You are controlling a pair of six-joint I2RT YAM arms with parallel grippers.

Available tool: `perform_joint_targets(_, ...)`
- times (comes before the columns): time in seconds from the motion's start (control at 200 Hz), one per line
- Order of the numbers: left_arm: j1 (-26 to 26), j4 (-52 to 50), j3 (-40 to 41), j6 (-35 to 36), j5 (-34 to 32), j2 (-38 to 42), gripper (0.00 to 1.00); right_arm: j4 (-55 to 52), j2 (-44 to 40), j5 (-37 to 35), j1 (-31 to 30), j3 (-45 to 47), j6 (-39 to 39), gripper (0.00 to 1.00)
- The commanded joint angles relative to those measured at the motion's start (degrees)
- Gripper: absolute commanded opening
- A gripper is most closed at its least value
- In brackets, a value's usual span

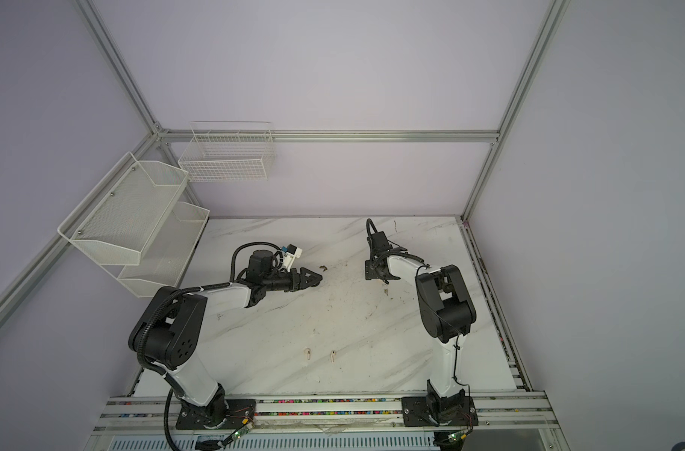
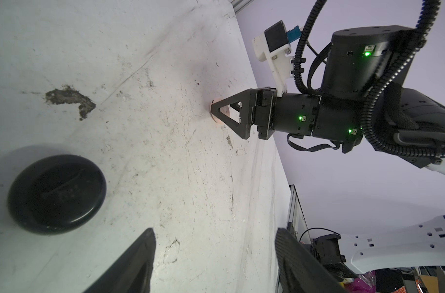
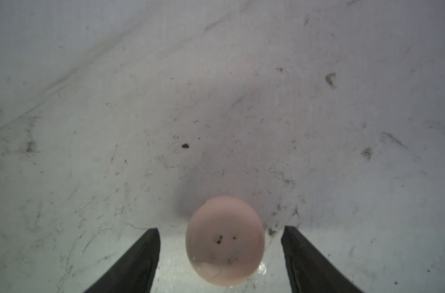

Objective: Insert wireless bluetooth earbuds into charging case
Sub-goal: Pick up the charging case from the middle-right of the table.

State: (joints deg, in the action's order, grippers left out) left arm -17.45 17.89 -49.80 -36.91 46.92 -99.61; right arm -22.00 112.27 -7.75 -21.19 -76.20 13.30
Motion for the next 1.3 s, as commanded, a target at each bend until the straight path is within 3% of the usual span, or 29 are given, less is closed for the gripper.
perform_joint_targets(0.0,-0.4,2.0,-2.1,-0.3,1.3,1.0,0.74,2.2,0.3,0.3,0.3,1.7,1.7,0.75)
perform_joint_targets(0.35,-0.4,0.2,-2.4,-0.4,0.5,1.5,0.74,1.2,0.2,1.2,0.3,2.1,-0.1,0.52)
perform_joint_targets(0.425,-0.2,-0.5,-2.3,-0.8,0.4,1.7,0.73,0.8,0.0,1.4,0.3,2.6,-0.6,0.52)
perform_joint_targets(0.57,0.1,-0.8,-0.9,-0.9,-0.3,3.2,0.74,1.7,0.8,1.8,0.2,2.9,-0.5,0.62)
perform_joint_targets(0.735,0.1,-2.4,-0.2,-0.1,-1.2,4.9,0.74,1.6,1.8,1.7,0.2,2.4,-1.1,0.64)
perform_joint_targets(0.92,0.5,-3.4,0.1,0.1,-1.7,5.5,0.74,1.7,0.2,1.8,0.0,3.4,-2.0,0.54)
perform_joint_targets(1.095,0.9,-3.4,1.7,-0.9,-1.8,6.5,0.74,2.0,0.1,1.7,-0.3,2.0,-5.3,0.52)
perform_joint_targets(1.2,1.5,-4.1,4.2,-1.7,-2.2,9.4,0.74,2.4,-1.9,2.8,-3.3,3.0,-7.4,0.51)
perform_joint_targets(1.295,2.1,-6.0,7.0,-1.8,-2.9,13.2,0.74,4.0,-6.3,4.2,-10.1,6.2,-10.4,0.52)
